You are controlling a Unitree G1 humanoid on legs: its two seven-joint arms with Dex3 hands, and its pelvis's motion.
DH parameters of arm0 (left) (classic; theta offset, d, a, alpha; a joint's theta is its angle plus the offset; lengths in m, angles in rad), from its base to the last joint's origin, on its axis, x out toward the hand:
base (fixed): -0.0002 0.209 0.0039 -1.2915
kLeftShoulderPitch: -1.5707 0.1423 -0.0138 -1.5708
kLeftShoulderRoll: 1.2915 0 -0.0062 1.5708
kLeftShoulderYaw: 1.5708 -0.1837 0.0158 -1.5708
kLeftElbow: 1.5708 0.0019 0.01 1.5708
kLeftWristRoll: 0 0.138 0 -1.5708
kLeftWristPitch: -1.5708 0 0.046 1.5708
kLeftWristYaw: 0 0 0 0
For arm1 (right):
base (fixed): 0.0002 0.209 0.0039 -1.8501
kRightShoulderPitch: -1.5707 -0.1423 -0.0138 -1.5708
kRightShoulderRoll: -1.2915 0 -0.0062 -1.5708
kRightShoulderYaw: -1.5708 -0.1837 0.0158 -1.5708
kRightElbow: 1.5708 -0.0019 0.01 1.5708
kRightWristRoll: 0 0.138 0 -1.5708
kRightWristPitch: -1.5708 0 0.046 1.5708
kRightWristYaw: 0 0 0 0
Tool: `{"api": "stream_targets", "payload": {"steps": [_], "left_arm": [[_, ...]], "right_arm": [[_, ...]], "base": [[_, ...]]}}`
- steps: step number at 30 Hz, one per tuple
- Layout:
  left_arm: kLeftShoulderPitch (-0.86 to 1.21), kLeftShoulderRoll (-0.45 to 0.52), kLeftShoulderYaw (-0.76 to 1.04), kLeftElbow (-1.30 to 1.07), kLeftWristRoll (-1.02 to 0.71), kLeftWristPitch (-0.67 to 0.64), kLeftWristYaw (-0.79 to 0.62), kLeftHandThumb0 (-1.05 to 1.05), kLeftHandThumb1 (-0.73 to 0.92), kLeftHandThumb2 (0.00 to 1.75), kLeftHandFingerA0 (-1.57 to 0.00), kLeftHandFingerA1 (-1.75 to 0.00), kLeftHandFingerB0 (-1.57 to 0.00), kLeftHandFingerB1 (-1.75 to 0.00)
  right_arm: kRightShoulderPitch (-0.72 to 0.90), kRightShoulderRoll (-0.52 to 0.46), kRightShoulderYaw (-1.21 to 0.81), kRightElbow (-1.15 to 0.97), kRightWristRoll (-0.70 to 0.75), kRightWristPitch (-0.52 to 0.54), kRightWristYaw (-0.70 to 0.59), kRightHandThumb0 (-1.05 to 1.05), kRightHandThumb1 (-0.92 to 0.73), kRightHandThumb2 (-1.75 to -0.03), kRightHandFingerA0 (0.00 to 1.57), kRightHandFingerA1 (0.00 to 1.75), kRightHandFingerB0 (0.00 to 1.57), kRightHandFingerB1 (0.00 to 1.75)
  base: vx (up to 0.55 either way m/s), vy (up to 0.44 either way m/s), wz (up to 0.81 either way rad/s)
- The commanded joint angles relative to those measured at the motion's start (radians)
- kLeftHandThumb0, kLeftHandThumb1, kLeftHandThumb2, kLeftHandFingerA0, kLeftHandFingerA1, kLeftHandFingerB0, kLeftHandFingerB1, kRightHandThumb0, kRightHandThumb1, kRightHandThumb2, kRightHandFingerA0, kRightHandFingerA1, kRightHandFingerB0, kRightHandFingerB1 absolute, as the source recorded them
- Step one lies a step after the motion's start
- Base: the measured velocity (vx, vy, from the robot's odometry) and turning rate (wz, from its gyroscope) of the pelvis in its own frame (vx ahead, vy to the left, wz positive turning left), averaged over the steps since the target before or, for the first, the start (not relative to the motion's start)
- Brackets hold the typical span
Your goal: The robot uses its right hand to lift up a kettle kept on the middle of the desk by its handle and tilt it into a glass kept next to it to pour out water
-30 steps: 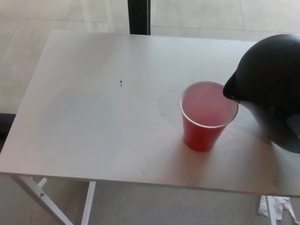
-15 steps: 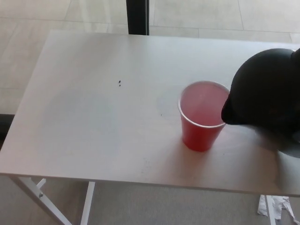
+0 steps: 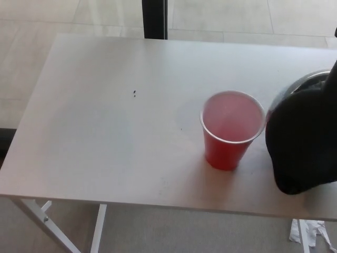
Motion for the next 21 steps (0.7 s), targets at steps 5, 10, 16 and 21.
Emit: {"api": "stream_targets", "payload": {"steps": [5,10,16,21], "left_arm": [[0.010,0.018,0.004,-0.003,-0.003,0.006,-0.008,-1.05,0.52,1.16,-0.57,-0.78,-0.39,-1.22],[0.015,0.019,0.006,-0.005,-0.005,0.003,-0.008,-1.05,0.71,0.82,-0.60,-0.78,-0.39,-1.28],[0.015,0.017,0.012,0.004,-0.008,0.012,-0.002,-1.05,0.70,0.82,-0.59,-0.78,-0.38,-1.27],[0.027,0.018,0.008,0.002,-0.002,0.000,-0.005,-1.05,0.70,0.83,-0.57,-0.79,-0.36,-1.30]], "right_arm": [[-0.157,-0.051,-0.037,0.023,-0.040,0.156,-0.013,-0.11,-0.43,-1.35,0.86,1.74,0.77,1.56],[-0.213,-0.065,-0.066,0.094,-0.031,0.165,-0.028,-0.13,-0.43,-1.30,0.90,1.75,0.79,1.56],[-0.257,-0.091,-0.096,0.222,-0.011,0.091,-0.034,-0.15,-0.39,-1.30,0.90,1.71,0.82,1.57],[-0.256,-0.091,-0.097,0.243,-0.017,0.069,-0.036,-0.22,-0.38,-1.28,0.92,1.74,0.82,1.59]], "base": [[0.00,0.000,0.00],[0.00,0.000,0.00],[0.00,0.000,0.00],[0.00,0.000,0.00]]}}
